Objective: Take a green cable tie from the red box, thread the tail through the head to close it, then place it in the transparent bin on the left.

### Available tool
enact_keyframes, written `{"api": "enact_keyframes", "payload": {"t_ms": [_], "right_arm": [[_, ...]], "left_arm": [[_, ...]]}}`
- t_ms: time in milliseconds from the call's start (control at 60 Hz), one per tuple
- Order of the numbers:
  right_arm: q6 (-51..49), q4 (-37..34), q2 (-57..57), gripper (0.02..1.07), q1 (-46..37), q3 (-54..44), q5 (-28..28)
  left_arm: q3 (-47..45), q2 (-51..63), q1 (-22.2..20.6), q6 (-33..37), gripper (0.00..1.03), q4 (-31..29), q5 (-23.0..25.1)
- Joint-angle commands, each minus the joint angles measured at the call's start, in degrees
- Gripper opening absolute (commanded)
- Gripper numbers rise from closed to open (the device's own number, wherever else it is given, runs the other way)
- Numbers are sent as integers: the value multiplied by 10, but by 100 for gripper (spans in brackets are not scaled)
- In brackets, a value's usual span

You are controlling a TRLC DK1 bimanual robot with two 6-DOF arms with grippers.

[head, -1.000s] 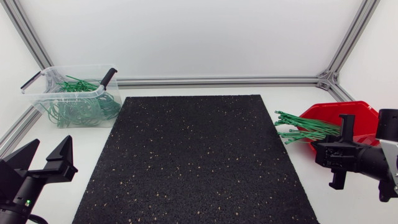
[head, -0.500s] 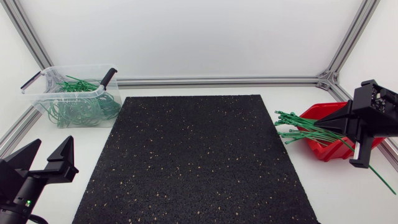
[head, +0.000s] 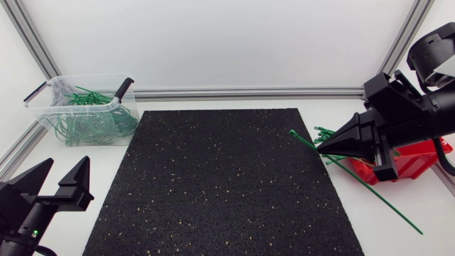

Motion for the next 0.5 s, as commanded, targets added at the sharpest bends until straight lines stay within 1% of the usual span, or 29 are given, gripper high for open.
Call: {"api": "enact_keyframes", "payload": {"t_ms": [0,83,150,267,333,400,450,483], "right_arm": [[63,-5,3,8,34,5,-21],[91,11,-5,7,61,-5,-46],[129,43,-12,8,79,-11,-58],[182,90,-12,7,110,-22,-72],[202,120,-14,8,124,-31,-72],[216,127,-13,8,144,-36,-75],[227,135,-13,8,152,-43,-92],[249,154,-17,8,152,-53,-114]], "left_arm": [[9,4,-15,-1,99,-10,3],[27,33,-28,-16,99,-10,4],[42,60,-30,-27,99,-7,9],[69,101,-30,-51,99,-6,42],[87,127,-30,-69,99,-6,69],[102,150,-33,-79,99,-6,89],[113,166,-35,-85,99,-7,103],[124,180,-36,-89,99,-7,117]]}}
